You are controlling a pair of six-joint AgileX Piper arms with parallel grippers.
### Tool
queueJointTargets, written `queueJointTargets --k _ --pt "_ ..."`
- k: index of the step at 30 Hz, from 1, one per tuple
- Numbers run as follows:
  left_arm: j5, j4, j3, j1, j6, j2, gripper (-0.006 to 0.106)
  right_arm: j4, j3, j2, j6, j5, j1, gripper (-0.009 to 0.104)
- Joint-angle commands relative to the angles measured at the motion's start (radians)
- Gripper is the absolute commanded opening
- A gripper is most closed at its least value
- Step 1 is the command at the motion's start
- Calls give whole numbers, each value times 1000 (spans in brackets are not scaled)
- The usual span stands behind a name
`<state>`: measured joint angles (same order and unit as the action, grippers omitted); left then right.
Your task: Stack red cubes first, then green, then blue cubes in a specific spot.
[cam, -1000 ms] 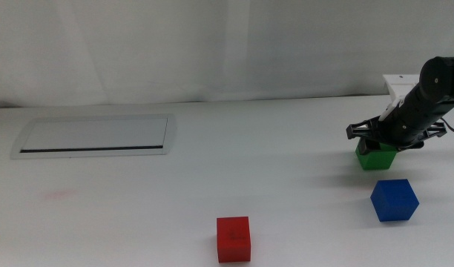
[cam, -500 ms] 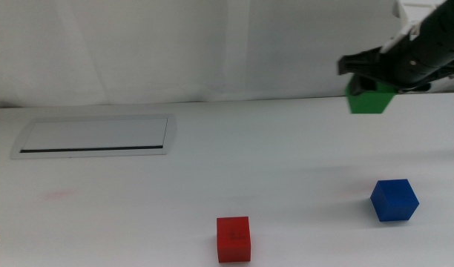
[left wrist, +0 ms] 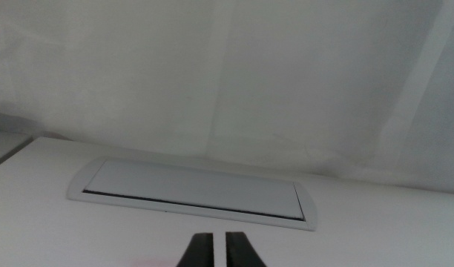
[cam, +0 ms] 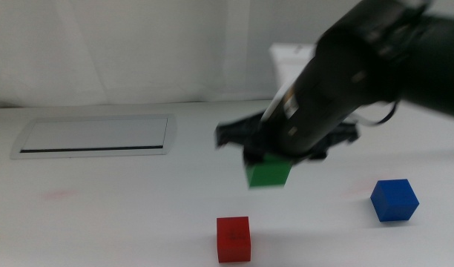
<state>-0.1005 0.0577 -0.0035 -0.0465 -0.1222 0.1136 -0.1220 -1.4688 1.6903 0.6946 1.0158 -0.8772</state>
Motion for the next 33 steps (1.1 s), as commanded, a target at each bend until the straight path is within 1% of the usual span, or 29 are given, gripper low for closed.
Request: queueJointTargets --k 1,6,10,19,22,25,28,33 --pt "1 2 39 6 2 -2 -3 -9 -7 41 41 21 -35 -3" --pt "1 2 39 6 2 -2 -3 40 -15 108 74 17 -72 -3" --pt "1 2 39 6 2 -2 -3 58 -17 137 101 8 -101 -3" --pt "-7 2 39 6 2 -25 -3 62 -19 193 166 -7 -139 -3" --pt "-27 2 39 6 2 -25 -3 49 -19 212 176 -11 -139 -3" --pt "-27 2 39 6 2 -25 -3 1 -19 223 214 -13 -139 -3" --pt "-27 2 39 6 2 -25 -3 -20 -21 231 223 -13 -139 -3" --pt "-27 2 39 6 2 -25 -3 -8 -21 254 240 -15 -139 -3"
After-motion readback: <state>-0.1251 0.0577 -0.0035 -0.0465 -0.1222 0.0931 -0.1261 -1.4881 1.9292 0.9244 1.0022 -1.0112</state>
